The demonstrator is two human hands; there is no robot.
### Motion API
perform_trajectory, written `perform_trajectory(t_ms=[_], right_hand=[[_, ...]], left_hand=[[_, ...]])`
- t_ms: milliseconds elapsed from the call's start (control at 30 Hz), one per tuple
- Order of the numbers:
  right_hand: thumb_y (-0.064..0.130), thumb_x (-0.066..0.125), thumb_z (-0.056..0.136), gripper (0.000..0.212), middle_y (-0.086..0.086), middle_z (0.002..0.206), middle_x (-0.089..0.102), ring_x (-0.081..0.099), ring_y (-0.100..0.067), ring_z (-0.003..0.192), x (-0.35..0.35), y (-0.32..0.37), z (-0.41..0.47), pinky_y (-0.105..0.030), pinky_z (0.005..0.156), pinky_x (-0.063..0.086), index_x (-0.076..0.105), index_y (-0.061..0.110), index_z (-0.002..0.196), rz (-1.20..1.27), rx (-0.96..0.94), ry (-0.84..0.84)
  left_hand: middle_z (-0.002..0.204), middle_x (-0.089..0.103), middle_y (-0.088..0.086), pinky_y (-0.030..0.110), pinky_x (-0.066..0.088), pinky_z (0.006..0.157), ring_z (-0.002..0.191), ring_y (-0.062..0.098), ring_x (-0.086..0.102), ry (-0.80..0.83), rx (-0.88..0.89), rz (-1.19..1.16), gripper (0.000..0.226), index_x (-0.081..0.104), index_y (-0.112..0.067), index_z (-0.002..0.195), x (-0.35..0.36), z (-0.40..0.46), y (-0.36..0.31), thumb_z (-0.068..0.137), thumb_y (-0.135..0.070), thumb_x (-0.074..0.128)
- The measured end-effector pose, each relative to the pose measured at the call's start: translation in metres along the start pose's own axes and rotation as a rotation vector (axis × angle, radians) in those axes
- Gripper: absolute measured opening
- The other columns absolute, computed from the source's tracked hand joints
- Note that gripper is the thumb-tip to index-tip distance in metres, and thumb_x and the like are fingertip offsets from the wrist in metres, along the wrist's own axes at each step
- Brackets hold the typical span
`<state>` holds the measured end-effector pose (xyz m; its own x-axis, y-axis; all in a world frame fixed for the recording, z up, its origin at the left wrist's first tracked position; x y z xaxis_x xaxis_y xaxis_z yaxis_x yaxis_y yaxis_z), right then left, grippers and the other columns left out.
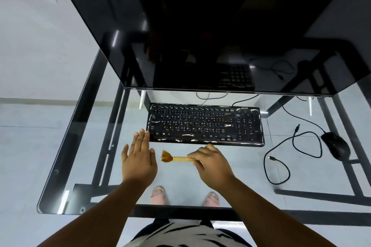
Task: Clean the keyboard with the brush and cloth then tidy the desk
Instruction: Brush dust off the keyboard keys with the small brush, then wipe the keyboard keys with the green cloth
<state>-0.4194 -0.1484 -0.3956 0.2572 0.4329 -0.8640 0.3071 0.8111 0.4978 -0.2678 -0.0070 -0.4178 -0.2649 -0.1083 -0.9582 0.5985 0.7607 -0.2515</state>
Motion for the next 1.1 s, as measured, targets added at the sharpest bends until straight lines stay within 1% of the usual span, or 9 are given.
perform_trajectory(t_ms=[133, 233, 333, 433, 600, 700, 800, 933, 1100], right_hand=[[0.012, 0.070, 0.077, 0.022, 0.010, 0.083, 0.068, 0.055, -0.020, 0.074, 0.009, 0.002, 0.003, -0.034, 0.064, 0.053, 0.073, 0.026, 0.094, -0.059, -0.010, 0.017], [0.013, 0.069, 0.077, 0.023, 0.008, 0.087, 0.066, 0.058, -0.021, 0.079, 0.012, 0.003, 0.004, -0.038, 0.068, 0.055, 0.073, 0.026, 0.096, -0.077, 0.015, 0.042], [0.023, 0.063, 0.082, 0.027, 0.007, 0.100, 0.065, 0.059, -0.021, 0.092, 0.001, 0.006, 0.010, -0.037, 0.078, 0.055, 0.071, 0.023, 0.108, -0.040, 0.077, 0.011], [0.033, 0.054, 0.090, 0.039, 0.008, 0.122, 0.060, 0.055, -0.018, 0.111, -0.022, 0.020, 0.026, -0.033, 0.092, 0.051, 0.063, 0.022, 0.126, 0.044, 0.120, -0.048], [0.032, 0.052, 0.096, 0.044, 0.007, 0.143, 0.047, 0.042, -0.009, 0.133, -0.091, 0.071, 0.078, -0.024, 0.110, 0.035, 0.053, 0.019, 0.138, 0.177, 0.043, -0.250], [0.029, 0.052, 0.097, 0.045, 0.006, 0.147, 0.042, 0.037, -0.005, 0.138, -0.136, 0.114, 0.114, -0.026, 0.113, 0.034, 0.050, 0.017, 0.140, 0.238, -0.052, -0.346], [0.026, 0.052, 0.097, 0.044, 0.005, 0.148, 0.042, 0.035, -0.005, 0.139, -0.181, 0.164, 0.146, -0.028, 0.114, 0.034, 0.049, 0.015, 0.140, 0.276, -0.165, -0.437], [0.017, 0.055, 0.096, 0.040, -0.006, 0.141, 0.048, 0.043, -0.015, 0.135, -0.238, 0.232, 0.180, -0.037, 0.109, 0.040, 0.054, 0.008, 0.134, 0.331, -0.345, -0.611], [0.015, 0.056, 0.093, 0.039, -0.011, 0.136, 0.051, 0.046, -0.020, 0.131, -0.289, 0.313, 0.223, -0.033, 0.110, 0.038, 0.057, 0.004, 0.130, 0.310, -0.497, -0.747]], left_hand=[[0.162, 0.007, -0.004, 0.040, 0.000, 0.120, 0.148, 0.011, 0.001, 0.044, -0.014, 0.006, 0.065, 0.012, -0.020, 0.154, 0.005, 0.000, 0.008, 0.094, -0.043, 0.009], [0.162, 0.006, -0.004, 0.040, 0.001, 0.120, 0.148, 0.011, 0.001, 0.042, -0.002, 0.001, 0.067, 0.012, -0.020, 0.154, 0.001, 0.002, 0.010, 0.093, -0.046, 0.006], [0.161, 0.013, -0.002, 0.043, 0.006, 0.120, 0.149, 0.015, 0.009, -0.009, 0.022, -0.029, 0.069, 0.018, -0.020, 0.154, -0.018, 0.010, 0.009, 0.092, -0.049, 0.008], [0.161, 0.015, 0.000, 0.046, 0.011, 0.119, 0.149, 0.018, 0.011, -0.074, 0.060, -0.010, 0.065, 0.019, -0.022, 0.153, -0.047, 0.023, 0.008, 0.095, -0.048, 0.011], [0.161, 0.018, -0.003, 0.043, 0.015, 0.116, 0.148, 0.015, 0.014, -0.286, 0.104, -0.065, 0.059, 0.022, -0.025, 0.152, -0.129, 0.046, 0.007, 0.096, -0.045, 0.023], [0.160, 0.022, -0.003, 0.041, 0.015, 0.115, 0.147, 0.014, 0.015, -0.441, 0.110, -0.128, 0.059, 0.025, -0.022, 0.151, -0.193, 0.058, 0.012, 0.096, -0.042, 0.030], [0.158, 0.027, 0.001, 0.044, 0.020, 0.113, 0.145, 0.019, 0.022, -0.615, 0.138, -0.136, 0.058, 0.028, -0.019, 0.150, -0.264, 0.064, 0.018, 0.095, -0.037, 0.034], [0.158, 0.027, 0.001, 0.043, 0.020, 0.113, 0.146, 0.019, 0.021, -0.785, 0.156, -0.120, 0.057, 0.029, -0.018, 0.149, -0.352, 0.074, 0.038, 0.095, -0.038, 0.035], [0.159, 0.024, 0.001, 0.042, 0.019, 0.112, 0.146, 0.019, 0.020, -0.961, 0.172, -0.096, 0.057, 0.028, -0.019, 0.150, -0.443, 0.085, 0.062, 0.095, -0.036, 0.036]])
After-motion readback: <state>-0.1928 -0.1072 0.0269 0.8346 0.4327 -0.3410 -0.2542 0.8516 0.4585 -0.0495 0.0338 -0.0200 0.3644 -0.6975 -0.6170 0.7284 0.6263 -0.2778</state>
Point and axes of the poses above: each hand's wrist, its own z-axis towards the middle knuckle, its own x-axis out of the palm, y = z × x, the point moved 10 cm from there along z, towards the middle knuckle
